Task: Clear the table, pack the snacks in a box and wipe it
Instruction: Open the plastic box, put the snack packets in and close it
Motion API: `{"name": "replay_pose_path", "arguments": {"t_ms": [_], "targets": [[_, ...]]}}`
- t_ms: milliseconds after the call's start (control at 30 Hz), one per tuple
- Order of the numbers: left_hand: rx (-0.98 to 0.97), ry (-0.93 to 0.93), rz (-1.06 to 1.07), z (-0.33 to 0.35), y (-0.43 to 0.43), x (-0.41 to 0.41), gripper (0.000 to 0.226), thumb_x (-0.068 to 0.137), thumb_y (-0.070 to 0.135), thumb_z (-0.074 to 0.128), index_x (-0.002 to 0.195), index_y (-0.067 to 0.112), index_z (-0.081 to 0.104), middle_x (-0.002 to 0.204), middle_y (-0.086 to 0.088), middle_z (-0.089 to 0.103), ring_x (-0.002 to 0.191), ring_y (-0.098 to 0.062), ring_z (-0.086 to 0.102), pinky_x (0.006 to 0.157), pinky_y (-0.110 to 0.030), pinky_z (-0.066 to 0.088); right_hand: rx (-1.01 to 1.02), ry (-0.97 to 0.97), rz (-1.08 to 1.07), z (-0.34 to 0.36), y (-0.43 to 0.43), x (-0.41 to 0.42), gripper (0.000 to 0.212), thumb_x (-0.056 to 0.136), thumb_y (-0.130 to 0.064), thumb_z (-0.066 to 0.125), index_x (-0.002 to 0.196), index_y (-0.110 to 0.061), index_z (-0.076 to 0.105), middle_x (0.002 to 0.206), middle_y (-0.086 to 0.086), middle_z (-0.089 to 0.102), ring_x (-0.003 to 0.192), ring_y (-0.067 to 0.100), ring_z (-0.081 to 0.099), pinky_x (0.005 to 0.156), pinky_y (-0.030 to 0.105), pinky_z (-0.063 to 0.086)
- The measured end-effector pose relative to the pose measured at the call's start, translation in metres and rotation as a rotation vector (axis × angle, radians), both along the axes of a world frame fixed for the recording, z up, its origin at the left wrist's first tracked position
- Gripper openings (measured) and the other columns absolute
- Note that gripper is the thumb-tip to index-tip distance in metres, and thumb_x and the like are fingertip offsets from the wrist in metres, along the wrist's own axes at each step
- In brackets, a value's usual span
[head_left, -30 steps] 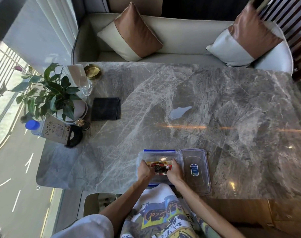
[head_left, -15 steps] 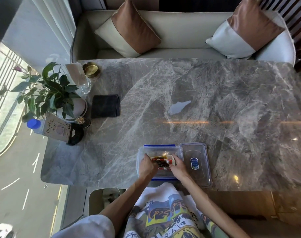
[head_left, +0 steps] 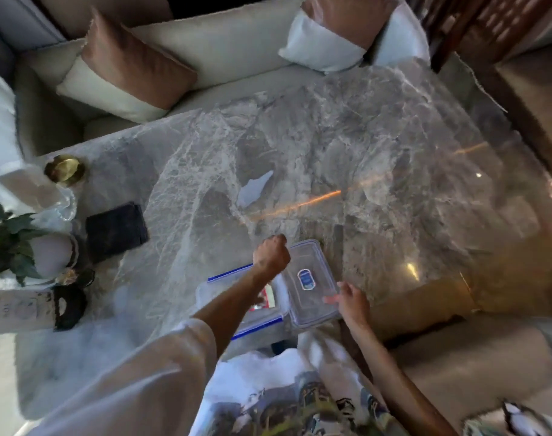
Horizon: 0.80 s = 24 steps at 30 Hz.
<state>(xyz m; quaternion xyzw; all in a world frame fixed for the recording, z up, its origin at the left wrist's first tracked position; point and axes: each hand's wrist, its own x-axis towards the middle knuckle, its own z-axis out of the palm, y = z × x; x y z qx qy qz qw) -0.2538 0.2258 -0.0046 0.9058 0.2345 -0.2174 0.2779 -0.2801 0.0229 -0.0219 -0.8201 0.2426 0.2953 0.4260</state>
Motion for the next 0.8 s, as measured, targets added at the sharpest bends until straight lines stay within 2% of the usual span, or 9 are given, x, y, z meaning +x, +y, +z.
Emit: {"name": "replay_pose_path", "arguments": {"t_ms": [100, 200, 333, 367, 400, 467, 533, 700, 800], "targets": [[0.013, 0.075, -0.116, -0.017, -0.007, 0.021, 0.042, 0.085, 0.004, 0.045, 0.126, 0.004, 0.053, 0.127, -0.025, 0.059, 0.119, -0.04, 0.056, 0.101, -0.044, 0.047, -0.055, 0.121, 0.111, -0.006, -0.018, -0.008, 0.024, 0.093, -0.013, 0.049, 0.101, 0.005, 0.063, 0.104, 0.023, 0.068, 0.1, 0.034, 0.064, 0.083, 0.035, 0.048], [0.034, 0.169, -0.153, -0.03, -0.01, 0.029, 0.046, 0.084, 0.003, 0.047, 0.13, 0.002, 0.048, 0.13, -0.026, 0.055, 0.124, -0.04, 0.051, 0.103, -0.045, 0.045, 0.006, 0.185, -0.061, -0.01, -0.029, -0.021, 0.02, 0.084, -0.018, 0.049, 0.074, -0.006, 0.06, 0.075, 0.016, 0.059, 0.076, 0.028, 0.058, 0.067, 0.032, 0.047], [0.056, 0.206, -0.173, -0.043, -0.013, 0.026, 0.052, 0.082, 0.003, 0.051, 0.134, 0.007, 0.049, 0.135, -0.024, 0.044, 0.127, -0.04, 0.044, 0.109, -0.045, 0.039, 0.315, 0.456, -0.246, -0.016, -0.029, -0.034, 0.023, 0.092, -0.001, 0.043, 0.077, -0.018, 0.045, 0.071, 0.007, 0.041, 0.066, 0.017, 0.046, 0.101, 0.05, 0.042], [0.061, 0.194, -0.181, -0.046, -0.013, 0.025, 0.053, 0.081, 0.003, 0.052, 0.134, 0.009, 0.05, 0.134, -0.023, 0.043, 0.126, -0.04, 0.042, 0.11, -0.045, 0.037, 0.354, 0.469, -0.297, -0.018, -0.028, -0.035, 0.03, 0.091, 0.005, 0.04, 0.071, -0.018, 0.04, 0.067, 0.007, 0.033, 0.06, 0.014, 0.037, 0.069, 0.032, 0.051], [0.063, 0.186, -0.19, -0.048, -0.014, 0.024, 0.054, 0.081, 0.004, 0.052, 0.135, 0.01, 0.05, 0.133, -0.022, 0.042, 0.127, -0.04, 0.041, 0.111, -0.044, 0.035, 0.386, 0.468, -0.351, -0.02, -0.028, -0.035, 0.033, 0.09, 0.008, 0.04, 0.069, -0.018, 0.038, 0.066, 0.006, 0.029, 0.059, 0.012, 0.032, 0.053, 0.019, 0.023], [0.047, 0.183, -0.205, -0.051, -0.015, 0.023, 0.058, 0.081, 0.003, 0.053, 0.137, 0.011, 0.047, 0.133, -0.022, 0.042, 0.127, -0.039, 0.039, 0.111, -0.043, 0.034, 0.452, 0.476, -0.431, -0.023, -0.026, -0.033, 0.033, 0.09, 0.011, 0.043, 0.068, -0.014, 0.039, 0.065, 0.007, 0.029, 0.058, 0.012, 0.033, 0.061, 0.018, 0.043], [0.021, 0.173, -0.202, -0.052, -0.015, 0.022, 0.058, 0.081, 0.002, 0.053, 0.138, 0.009, 0.046, 0.132, -0.024, 0.042, 0.125, -0.04, 0.04, 0.11, -0.041, 0.035, 0.494, 0.463, -0.504, -0.024, -0.026, -0.033, 0.03, 0.091, 0.011, 0.045, 0.07, -0.01, 0.042, 0.067, 0.008, 0.032, 0.06, 0.012, 0.034, 0.071, 0.018, 0.049], [-0.059, 0.043, -0.095, -0.039, -0.013, 0.032, 0.05, 0.084, 0.001, 0.051, 0.134, 0.003, 0.048, 0.131, -0.027, 0.048, 0.124, -0.04, 0.043, 0.108, -0.038, 0.033, 0.41, 0.253, -0.478, -0.02, -0.025, -0.02, 0.017, 0.088, -0.001, 0.053, 0.085, -0.017, 0.058, 0.068, 0.0, 0.042, 0.058, 0.01, 0.037, 0.059, 0.023, 0.038], [-0.136, -0.115, 0.013, -0.017, -0.005, 0.044, 0.04, 0.086, 0.004, 0.057, 0.125, -0.003, 0.052, 0.121, -0.027, 0.057, 0.117, -0.039, 0.05, 0.101, -0.038, 0.037, 0.423, 0.088, -0.535, -0.013, -0.024, 0.008, 0.037, 0.089, 0.0, 0.059, 0.121, -0.018, 0.052, 0.104, 0.002, 0.058, 0.095, 0.018, 0.059, 0.082, 0.035, 0.05]]}}
